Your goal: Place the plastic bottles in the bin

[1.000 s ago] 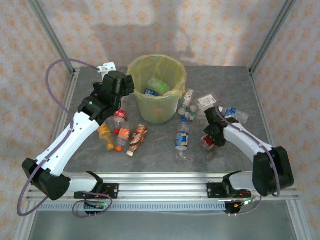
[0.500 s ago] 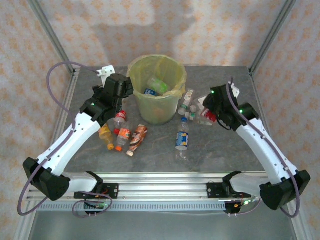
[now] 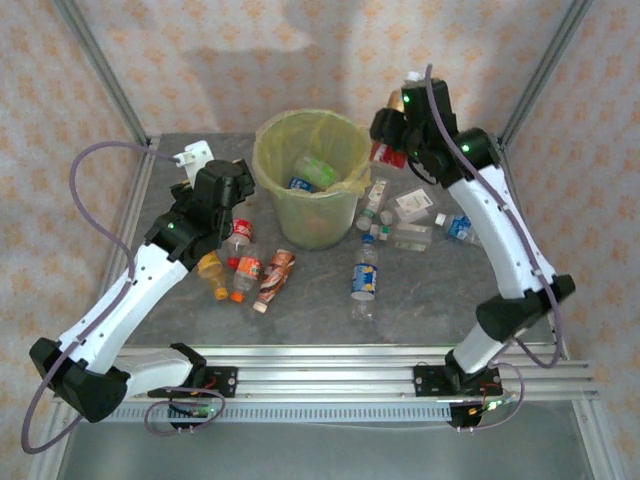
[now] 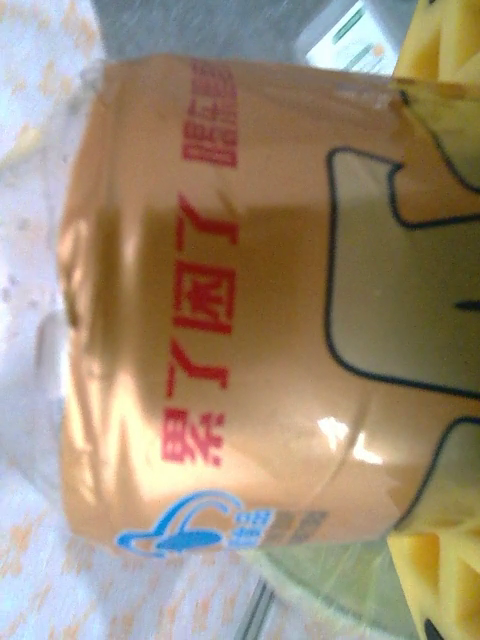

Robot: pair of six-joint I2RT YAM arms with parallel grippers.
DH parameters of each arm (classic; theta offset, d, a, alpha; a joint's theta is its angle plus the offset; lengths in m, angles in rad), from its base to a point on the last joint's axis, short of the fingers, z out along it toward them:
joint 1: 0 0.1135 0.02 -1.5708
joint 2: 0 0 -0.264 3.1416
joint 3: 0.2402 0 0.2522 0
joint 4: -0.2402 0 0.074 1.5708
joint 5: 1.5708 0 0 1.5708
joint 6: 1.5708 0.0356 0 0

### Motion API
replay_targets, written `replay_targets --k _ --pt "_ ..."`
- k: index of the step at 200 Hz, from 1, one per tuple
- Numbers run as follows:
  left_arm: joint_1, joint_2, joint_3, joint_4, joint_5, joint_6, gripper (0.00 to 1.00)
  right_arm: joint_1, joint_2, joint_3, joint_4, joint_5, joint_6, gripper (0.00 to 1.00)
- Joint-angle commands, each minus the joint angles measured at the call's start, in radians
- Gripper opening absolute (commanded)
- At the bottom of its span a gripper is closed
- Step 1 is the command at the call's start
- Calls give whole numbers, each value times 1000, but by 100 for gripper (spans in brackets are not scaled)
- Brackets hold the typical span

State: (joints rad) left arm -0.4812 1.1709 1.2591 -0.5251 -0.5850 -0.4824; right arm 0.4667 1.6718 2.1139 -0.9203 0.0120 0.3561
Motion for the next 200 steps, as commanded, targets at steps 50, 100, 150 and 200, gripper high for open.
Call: replay_targets --k 50,100,150,200 --pt "9 -28 -30 8 -44 -30 100 33 410 628 -123 -189 -121 50" --pt "12 -33 -28 3 -66 -14 100 65 503 624 -75 -244 -175 50" --pt "13 -33 -29 2 -66 -27 100 117 575 622 -97 -231 -236 51" --pt "14 -21 -22 -3 -61 -27 100 127 648 622 -135 -208 -258 51"
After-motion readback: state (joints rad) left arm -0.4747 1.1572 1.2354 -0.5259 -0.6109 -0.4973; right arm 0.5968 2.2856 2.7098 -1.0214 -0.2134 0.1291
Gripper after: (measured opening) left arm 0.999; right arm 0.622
